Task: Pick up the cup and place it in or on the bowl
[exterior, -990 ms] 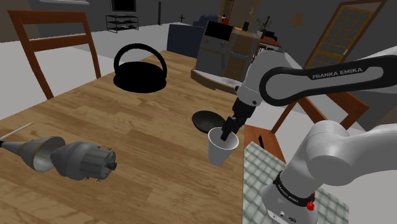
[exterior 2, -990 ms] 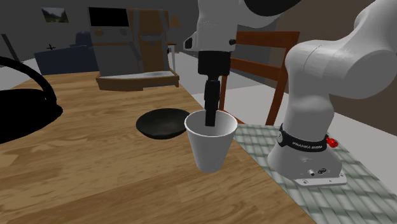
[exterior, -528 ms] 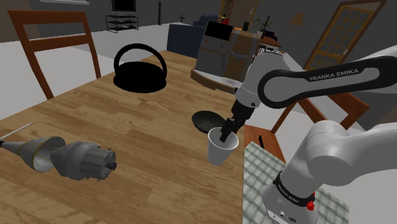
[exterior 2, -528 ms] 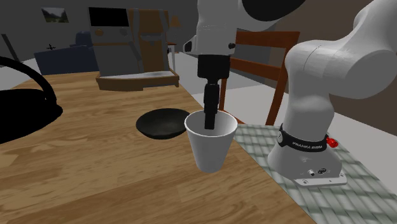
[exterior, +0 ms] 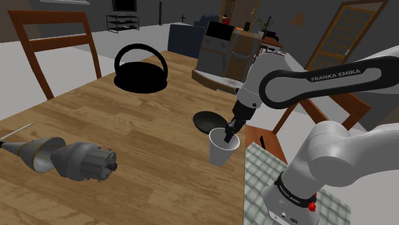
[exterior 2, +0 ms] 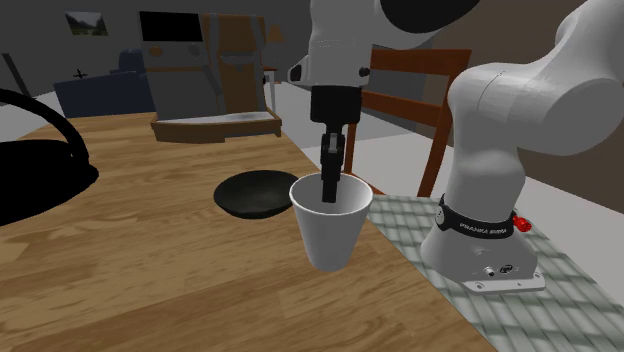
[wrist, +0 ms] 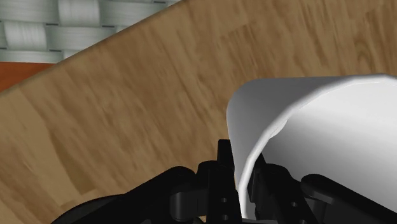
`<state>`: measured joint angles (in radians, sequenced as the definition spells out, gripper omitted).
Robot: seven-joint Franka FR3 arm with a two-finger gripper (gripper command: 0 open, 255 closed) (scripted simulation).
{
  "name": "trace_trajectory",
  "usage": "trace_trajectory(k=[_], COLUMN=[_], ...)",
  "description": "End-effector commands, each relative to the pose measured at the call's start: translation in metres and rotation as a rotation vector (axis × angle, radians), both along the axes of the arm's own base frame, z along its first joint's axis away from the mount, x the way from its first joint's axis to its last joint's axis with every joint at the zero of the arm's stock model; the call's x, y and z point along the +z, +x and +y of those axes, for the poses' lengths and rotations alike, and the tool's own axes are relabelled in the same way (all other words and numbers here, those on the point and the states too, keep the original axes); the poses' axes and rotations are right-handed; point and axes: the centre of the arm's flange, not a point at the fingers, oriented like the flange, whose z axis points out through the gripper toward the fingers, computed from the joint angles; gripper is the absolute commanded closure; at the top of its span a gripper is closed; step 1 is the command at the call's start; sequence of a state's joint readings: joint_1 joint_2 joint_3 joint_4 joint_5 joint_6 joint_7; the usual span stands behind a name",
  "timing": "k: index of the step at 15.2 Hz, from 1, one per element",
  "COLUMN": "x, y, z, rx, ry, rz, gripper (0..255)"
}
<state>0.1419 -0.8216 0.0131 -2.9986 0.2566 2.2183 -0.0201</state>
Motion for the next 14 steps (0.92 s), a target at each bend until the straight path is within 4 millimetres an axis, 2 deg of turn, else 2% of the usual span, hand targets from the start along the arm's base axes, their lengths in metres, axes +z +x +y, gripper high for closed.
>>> trace_trajectory(k=[1,3,14], x=[0.000,0.000,0.058], y=[0.000,0.000,0.000], z=[0.000,0.000,0.000], rx=[0.000,0.000,0.000], ry=[0.000,0.000,0.000], rz=[0.000,0.000,0.000], gripper=[255,255,255])
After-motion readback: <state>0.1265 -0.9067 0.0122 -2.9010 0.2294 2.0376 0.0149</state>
